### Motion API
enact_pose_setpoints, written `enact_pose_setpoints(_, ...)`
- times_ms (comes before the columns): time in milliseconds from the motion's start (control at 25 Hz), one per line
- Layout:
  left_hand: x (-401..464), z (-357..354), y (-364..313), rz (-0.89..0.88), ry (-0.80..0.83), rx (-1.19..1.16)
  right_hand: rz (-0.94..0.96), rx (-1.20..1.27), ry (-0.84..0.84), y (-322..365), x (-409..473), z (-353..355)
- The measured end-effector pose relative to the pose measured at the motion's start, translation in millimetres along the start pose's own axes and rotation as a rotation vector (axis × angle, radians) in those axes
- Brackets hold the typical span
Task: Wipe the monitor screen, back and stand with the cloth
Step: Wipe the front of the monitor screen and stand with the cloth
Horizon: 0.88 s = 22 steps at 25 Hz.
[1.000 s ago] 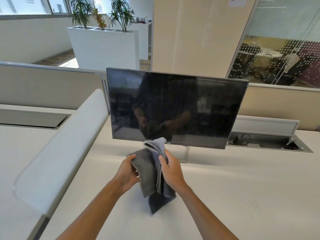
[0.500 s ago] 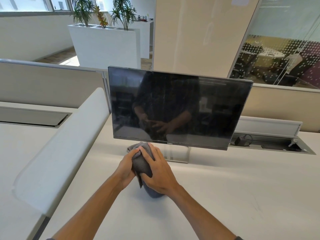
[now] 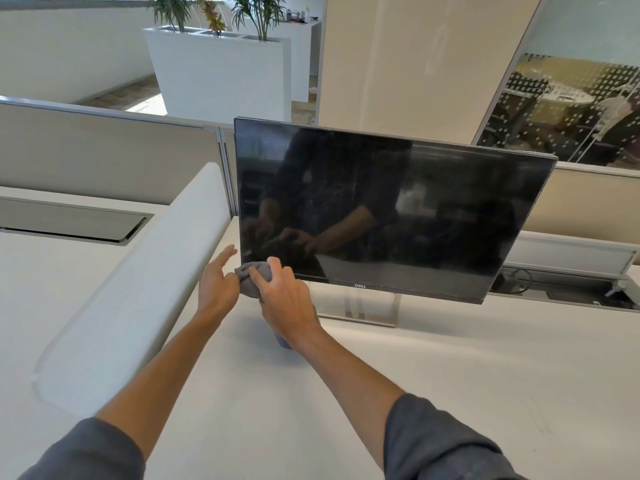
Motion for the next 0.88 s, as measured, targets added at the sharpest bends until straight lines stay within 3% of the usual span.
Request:
enact_pose_setpoints(160, 15, 2, 6, -0.033, 0.047, -0.023, -0.042, -0.095, 0.072, 15, 22, -17)
enact_pose_setpoints(440, 15, 3, 9, 0.017, 0.057, -0.093, -0.162, -0.047, 0.130, 17, 24, -14)
enact_pose_setpoints(880, 7, -4, 9, 0.001, 0.034, 0.022, -0.195, -0.051, 0.137, -39, -7, 3)
Point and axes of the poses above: each hand's wrist, its own x-axis towards the middle knuckle, its own z-axis out of the back of the hand, y = z × x, the point moved 6 cm from there along x, towards the middle knuckle, and after that the axes turned 7 degrees about y, right-handed, at the moved point
